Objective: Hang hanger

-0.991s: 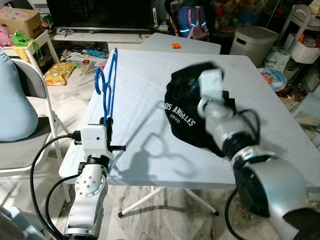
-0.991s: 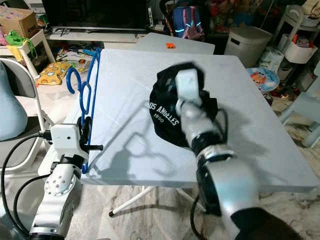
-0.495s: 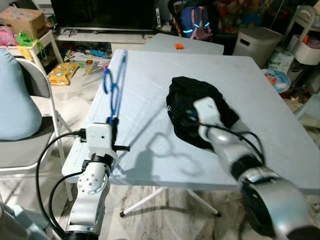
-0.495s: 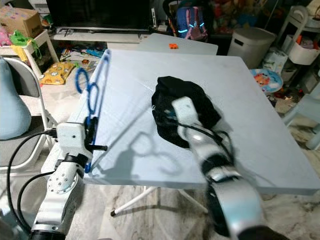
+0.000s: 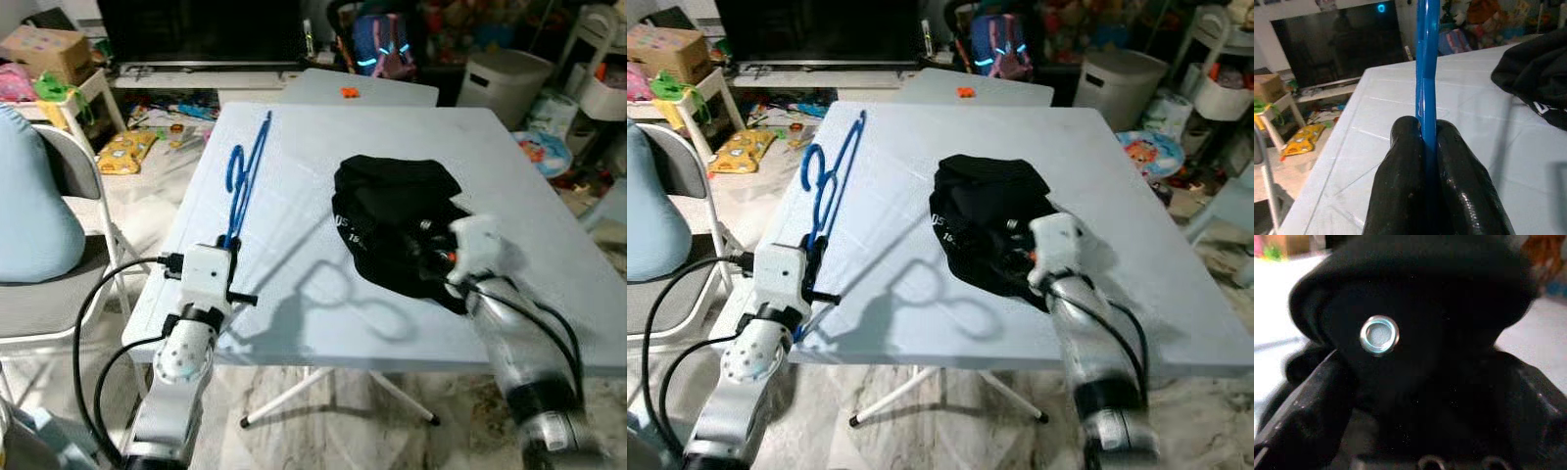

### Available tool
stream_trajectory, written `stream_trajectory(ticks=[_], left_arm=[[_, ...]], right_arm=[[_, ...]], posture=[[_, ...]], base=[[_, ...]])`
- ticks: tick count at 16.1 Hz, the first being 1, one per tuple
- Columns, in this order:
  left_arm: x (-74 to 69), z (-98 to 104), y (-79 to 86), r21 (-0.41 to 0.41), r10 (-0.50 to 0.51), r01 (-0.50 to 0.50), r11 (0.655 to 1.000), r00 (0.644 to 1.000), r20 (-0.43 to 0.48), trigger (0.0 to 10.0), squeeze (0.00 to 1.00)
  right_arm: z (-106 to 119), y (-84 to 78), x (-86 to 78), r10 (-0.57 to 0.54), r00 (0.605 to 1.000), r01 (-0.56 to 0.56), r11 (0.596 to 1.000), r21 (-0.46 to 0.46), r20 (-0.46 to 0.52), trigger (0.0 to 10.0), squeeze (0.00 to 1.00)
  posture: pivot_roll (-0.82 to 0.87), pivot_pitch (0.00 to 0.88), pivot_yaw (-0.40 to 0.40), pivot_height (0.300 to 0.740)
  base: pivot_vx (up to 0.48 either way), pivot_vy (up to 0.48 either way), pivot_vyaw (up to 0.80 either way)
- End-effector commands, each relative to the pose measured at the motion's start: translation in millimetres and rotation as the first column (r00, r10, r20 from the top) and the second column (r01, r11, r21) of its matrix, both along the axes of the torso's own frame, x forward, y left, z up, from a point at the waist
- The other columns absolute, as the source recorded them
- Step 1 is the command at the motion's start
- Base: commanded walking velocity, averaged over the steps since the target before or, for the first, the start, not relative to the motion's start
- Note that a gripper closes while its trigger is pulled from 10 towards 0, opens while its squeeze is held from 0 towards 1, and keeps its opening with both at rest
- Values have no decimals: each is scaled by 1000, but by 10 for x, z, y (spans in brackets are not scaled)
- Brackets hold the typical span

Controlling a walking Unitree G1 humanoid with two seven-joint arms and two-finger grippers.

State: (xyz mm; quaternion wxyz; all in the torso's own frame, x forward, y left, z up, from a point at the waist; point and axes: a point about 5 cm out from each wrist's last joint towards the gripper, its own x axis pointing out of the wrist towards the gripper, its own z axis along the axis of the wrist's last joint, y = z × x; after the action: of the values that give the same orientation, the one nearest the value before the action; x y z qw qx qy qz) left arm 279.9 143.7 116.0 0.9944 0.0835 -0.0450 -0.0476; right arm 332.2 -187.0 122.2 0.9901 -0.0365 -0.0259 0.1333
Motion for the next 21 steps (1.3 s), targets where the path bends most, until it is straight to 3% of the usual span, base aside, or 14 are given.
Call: stream_trajectory(ticks=[1, 4, 7, 13, 21], left_arm=[[-10, 63, -33, 15, 2, -2, 1000, 1000, 23, 10000, 0], [-38, 128, -79, 21, -6, 6, 1000, 999, 38, 10000, 0], [-84, 161, -102, 25, -15, 14, 1000, 999, 36, 10000, 0], [-119, 155, -134, 12, -11, 11, 1000, 1000, 18, 10000, 0], [-74, 210, -154, 16, -17, 17, 1000, 1000, 24, 10000, 0]], right_arm=[[192, 76, 1, 30, 997, -35, 998, 58, 75, 10000, 0], [413, 219, -96, 52, 988, -71, 989, 132, 144, 10000, 0], [502, 215, -187, 21, 988, -44, 987, 154, 150, 10000, 0], [424, 239, -213, -5, 998, -2, 992, 129, 58, 10000, 0], [368, 310, -225, 22, 1000, -24, 996, 91, 21, 10000, 0]], posture=[[31, 24, -10, 740], [32, 49, -8, 740], [27, 67, -12, 740], [25, 81, -15, 740], [18, 88, -21, 740]], base=[[0, 0, 0], [0, 0, 0], [0, 0, 0], [0, 0, 0], [-100, 0, 0]])
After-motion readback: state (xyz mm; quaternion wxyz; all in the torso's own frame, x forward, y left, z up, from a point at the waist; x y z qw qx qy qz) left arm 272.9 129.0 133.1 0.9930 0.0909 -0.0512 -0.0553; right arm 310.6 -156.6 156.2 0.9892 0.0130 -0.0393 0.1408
